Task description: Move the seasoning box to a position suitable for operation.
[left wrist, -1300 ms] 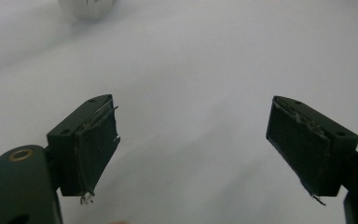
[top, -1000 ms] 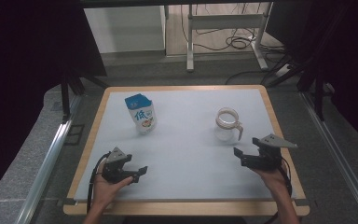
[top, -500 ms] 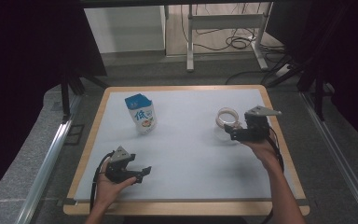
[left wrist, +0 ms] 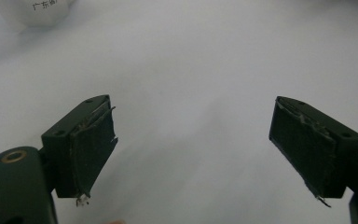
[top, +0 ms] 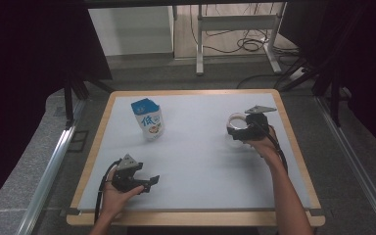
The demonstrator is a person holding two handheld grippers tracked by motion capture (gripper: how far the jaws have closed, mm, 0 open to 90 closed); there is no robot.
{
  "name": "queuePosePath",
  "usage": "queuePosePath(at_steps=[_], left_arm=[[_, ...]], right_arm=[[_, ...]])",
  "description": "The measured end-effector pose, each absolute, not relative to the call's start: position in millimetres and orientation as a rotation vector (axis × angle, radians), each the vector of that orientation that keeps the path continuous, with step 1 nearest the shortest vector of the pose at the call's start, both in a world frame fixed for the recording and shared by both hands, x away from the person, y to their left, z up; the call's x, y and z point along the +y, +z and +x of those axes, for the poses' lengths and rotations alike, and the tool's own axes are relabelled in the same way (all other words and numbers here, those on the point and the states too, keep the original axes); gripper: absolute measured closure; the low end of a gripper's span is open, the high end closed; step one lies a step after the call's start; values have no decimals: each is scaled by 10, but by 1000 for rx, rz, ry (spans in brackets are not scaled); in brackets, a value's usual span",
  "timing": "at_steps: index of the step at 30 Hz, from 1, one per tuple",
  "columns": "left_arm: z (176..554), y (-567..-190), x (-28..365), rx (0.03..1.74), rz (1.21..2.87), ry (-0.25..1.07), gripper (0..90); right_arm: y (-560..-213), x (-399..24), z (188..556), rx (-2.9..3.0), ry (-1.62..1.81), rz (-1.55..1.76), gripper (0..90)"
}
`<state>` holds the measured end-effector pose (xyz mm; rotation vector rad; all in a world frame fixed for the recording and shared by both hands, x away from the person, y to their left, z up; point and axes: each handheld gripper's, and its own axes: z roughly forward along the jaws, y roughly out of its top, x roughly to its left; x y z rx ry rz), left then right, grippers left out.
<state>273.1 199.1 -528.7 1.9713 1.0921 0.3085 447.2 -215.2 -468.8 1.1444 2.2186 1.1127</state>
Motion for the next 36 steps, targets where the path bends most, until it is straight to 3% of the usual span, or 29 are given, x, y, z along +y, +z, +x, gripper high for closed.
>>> queuePosePath(at_steps=[4,7,17,27,36], left_arm=[[2731,-5295,1992,1092,1972,309,144],[2733,-5306,1994,1094,1975,308,144],[2738,-5325,2008,1102,1973,305,144],[2734,-5302,2048,1103,1961,306,144],[2733,-5291,2104,1114,1936,302,144]], right_arm=[[-4771,-2124,4527,2244,1089,1144,42],[-4804,-2108,4545,2239,1076,1145,107],[-4760,-2099,4480,2238,1056,1068,117],[-4519,-2131,4028,2311,1129,947,117],[-4530,-2123,3530,2397,1176,840,117]])
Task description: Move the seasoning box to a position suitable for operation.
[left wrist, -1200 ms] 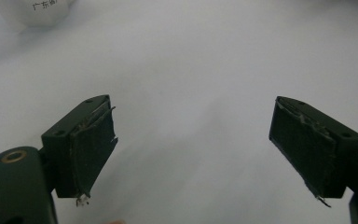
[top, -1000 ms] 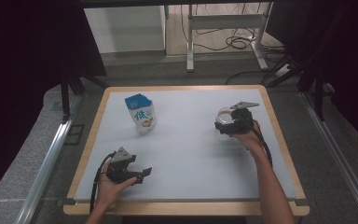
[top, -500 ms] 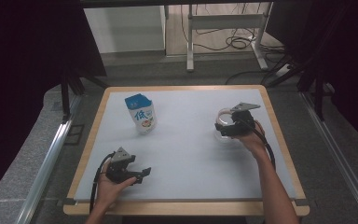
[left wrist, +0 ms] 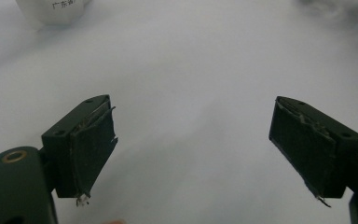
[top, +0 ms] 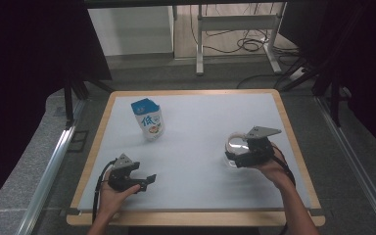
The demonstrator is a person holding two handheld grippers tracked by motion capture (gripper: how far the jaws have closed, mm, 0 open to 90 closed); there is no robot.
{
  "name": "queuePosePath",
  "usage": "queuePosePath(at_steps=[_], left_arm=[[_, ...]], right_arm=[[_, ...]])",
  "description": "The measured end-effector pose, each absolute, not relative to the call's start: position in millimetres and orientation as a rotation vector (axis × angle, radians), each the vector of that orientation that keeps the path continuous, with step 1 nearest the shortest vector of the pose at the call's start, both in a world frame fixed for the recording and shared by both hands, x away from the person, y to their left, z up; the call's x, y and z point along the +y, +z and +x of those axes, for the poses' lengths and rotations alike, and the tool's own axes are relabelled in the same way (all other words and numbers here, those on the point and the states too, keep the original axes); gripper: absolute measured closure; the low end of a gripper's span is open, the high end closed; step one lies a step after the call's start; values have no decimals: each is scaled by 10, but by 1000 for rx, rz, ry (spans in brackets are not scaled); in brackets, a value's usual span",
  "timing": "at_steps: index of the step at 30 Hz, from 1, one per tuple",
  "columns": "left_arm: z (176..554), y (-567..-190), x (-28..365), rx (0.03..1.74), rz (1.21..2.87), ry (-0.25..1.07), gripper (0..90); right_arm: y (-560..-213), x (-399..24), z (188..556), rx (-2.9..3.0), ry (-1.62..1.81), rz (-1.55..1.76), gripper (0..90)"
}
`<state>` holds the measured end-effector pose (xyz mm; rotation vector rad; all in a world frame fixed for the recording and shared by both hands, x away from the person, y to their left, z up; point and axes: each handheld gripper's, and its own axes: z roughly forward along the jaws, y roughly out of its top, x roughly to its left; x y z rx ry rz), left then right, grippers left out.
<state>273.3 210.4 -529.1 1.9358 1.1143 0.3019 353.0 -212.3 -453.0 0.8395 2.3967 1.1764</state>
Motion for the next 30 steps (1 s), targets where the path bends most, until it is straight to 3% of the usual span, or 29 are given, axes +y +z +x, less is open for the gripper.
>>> queuePosePath(at_steps=[7,23,30], left_arm=[[2746,-5298,2100,1111,1940,300,145],[2766,-5314,2086,1110,1947,296,144],[2754,-5309,2093,1109,1936,318,144]], right_arm=[[-4637,-2058,3356,2446,1159,796,116],[-4821,-2129,3485,2506,1196,768,110],[-4685,-2185,3398,2392,1269,856,30]])
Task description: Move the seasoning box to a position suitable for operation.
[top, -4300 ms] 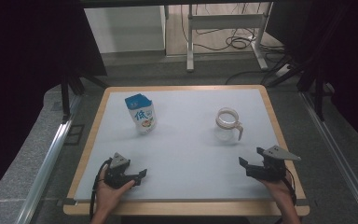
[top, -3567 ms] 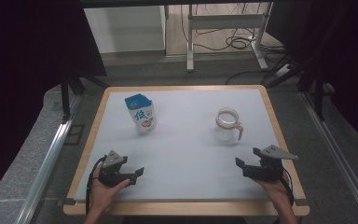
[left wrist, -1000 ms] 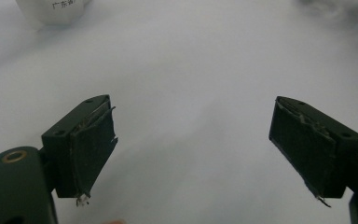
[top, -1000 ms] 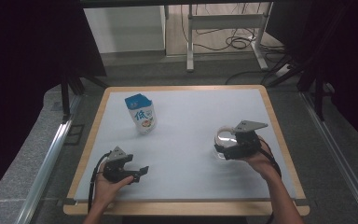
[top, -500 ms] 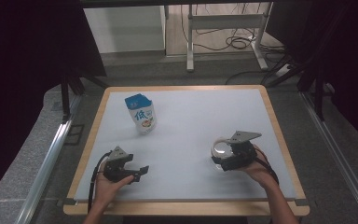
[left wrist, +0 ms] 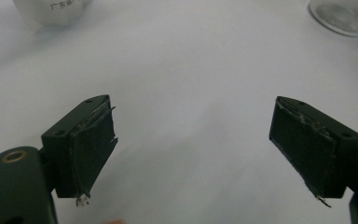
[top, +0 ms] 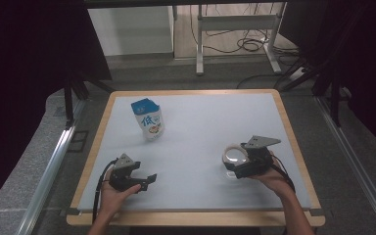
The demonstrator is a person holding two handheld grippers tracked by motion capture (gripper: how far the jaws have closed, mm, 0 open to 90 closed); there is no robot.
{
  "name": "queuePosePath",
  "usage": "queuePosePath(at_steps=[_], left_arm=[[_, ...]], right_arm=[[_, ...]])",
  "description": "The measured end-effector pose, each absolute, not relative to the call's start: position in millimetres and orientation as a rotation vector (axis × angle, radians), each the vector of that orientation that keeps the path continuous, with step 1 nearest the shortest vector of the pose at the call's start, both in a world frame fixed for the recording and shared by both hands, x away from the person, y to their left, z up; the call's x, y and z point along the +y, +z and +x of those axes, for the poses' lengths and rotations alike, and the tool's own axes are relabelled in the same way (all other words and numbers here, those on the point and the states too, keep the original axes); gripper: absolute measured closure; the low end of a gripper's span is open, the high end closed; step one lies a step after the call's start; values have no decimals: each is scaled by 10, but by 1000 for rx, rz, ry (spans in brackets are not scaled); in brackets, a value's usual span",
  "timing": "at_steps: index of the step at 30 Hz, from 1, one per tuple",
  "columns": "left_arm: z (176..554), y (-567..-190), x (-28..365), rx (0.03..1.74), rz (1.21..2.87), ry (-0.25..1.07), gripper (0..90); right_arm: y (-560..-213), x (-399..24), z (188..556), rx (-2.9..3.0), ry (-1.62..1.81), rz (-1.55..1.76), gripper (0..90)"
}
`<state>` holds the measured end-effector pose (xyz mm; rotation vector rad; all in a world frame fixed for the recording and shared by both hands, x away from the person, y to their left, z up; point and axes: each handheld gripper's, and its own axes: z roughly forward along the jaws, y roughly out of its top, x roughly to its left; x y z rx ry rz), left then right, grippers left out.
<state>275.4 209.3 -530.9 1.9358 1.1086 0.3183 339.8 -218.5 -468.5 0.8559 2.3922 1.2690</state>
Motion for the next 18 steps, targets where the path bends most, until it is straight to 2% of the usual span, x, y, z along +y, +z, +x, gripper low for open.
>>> queuePosePath(at_steps=[3,6,11,14,17,18], left_arm=[[2755,-5307,2109,1112,1923,321,148],[2750,-5305,2108,1114,1909,339,158],[2734,-5284,2108,1101,1880,346,176],[2720,-5276,2081,1111,1901,443,180],[2727,-5263,2081,1108,1893,421,193],[2735,-5261,2079,1107,1896,389,214]], right_arm=[[-4562,-2254,3288,2289,1327,918,32],[-4481,-2328,3162,2192,1385,967,72],[-4419,-2490,2966,2033,1482,1059,210],[-4403,-2566,2880,1966,1494,1087,327],[-4390,-2600,2856,1959,1446,1097,382],[-4405,-2647,2825,1944,1451,1127,455]])
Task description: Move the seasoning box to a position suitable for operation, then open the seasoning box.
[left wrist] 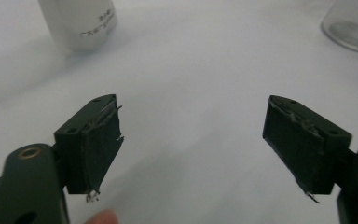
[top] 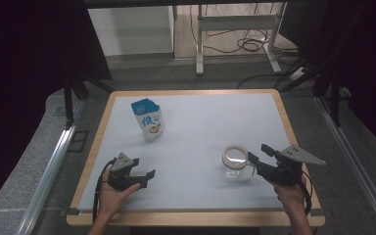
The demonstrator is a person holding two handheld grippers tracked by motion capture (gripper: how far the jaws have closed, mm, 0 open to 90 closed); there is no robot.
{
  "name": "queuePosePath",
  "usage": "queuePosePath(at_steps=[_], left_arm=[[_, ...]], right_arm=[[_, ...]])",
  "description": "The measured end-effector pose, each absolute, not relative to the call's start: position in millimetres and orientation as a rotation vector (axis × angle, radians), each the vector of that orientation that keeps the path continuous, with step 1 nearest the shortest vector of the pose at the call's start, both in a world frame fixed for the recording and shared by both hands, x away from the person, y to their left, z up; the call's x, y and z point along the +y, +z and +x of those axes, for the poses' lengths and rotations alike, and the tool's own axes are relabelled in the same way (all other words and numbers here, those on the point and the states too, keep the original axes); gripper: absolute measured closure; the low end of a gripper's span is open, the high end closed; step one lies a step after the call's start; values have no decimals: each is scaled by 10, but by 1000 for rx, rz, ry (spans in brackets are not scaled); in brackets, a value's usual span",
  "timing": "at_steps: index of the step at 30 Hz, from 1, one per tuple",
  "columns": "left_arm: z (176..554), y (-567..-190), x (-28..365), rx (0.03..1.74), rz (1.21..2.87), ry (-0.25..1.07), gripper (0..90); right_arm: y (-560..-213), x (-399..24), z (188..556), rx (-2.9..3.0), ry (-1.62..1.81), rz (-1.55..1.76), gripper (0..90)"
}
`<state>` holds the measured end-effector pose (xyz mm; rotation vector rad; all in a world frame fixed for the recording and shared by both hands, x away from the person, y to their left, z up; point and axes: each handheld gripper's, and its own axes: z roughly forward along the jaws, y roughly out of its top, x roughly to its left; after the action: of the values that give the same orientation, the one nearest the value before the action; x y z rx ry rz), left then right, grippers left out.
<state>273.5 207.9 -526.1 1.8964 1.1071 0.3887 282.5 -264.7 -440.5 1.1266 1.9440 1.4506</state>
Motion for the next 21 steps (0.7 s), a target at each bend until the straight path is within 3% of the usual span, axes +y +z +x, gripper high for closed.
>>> queuePosePath(at_steps=[6,9,21], left_arm=[[2732,-5299,2038,1093,1914,347,247],[2726,-5300,2011,1081,1916,342,252],[2712,-5275,1935,1063,1942,357,224]], right_arm=[[-4435,-2745,2768,1938,1451,1132,773],[-4438,-2752,2741,1938,1442,1122,875],[-4479,-2698,2678,1975,1337,1082,900]])
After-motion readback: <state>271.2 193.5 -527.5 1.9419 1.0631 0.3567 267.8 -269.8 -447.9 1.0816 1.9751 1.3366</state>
